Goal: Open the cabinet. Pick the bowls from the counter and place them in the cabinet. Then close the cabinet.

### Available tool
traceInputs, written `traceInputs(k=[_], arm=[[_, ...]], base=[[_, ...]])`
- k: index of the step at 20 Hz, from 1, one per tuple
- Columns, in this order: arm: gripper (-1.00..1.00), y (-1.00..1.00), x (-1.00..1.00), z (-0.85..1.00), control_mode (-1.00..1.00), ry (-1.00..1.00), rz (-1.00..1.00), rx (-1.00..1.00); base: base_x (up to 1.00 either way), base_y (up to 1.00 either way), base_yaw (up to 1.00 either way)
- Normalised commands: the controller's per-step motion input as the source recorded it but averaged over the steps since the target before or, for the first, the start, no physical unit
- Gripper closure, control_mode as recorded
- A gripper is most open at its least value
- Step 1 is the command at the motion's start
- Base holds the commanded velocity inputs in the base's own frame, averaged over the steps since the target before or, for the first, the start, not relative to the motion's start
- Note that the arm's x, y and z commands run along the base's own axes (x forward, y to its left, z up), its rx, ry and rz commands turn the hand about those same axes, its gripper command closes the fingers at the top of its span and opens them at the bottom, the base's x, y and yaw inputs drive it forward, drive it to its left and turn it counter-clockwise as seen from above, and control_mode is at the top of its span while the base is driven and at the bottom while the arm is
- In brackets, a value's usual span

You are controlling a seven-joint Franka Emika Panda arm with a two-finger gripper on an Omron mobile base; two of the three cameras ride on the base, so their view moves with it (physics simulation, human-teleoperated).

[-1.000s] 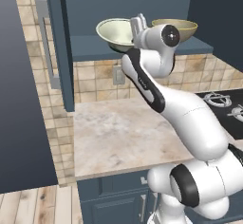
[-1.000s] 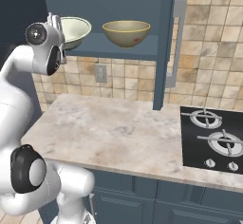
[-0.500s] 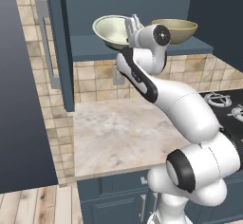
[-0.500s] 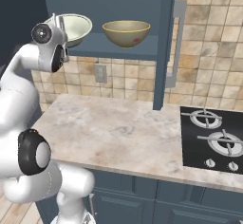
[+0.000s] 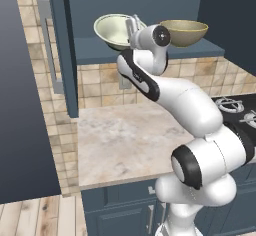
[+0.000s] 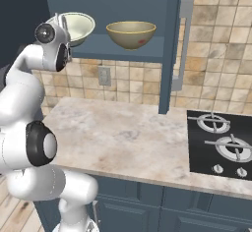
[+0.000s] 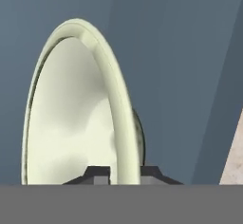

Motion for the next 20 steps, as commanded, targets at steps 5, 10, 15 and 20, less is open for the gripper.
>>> traceInputs(k=[5,10,15,20], arm=[[-1.0,0.07,0.0,0.11,-1.0,-0.01,0.0,0.0],[-1.0,0.09,0.0,0.24,-1.0,-0.06,0.0,0.0],[-1.0,0.09,0.0,0.31,-1.0,-0.12,0.0,-0.02],[-1.0,-0.01,-0.34,0.15,-1.0,-0.05,0.0,-0.01]], base=[[0.0,0.0,0.0],[0.0,0.0,0.0],[0.0,0.0,0.0],[0.0,0.0,0.0]])
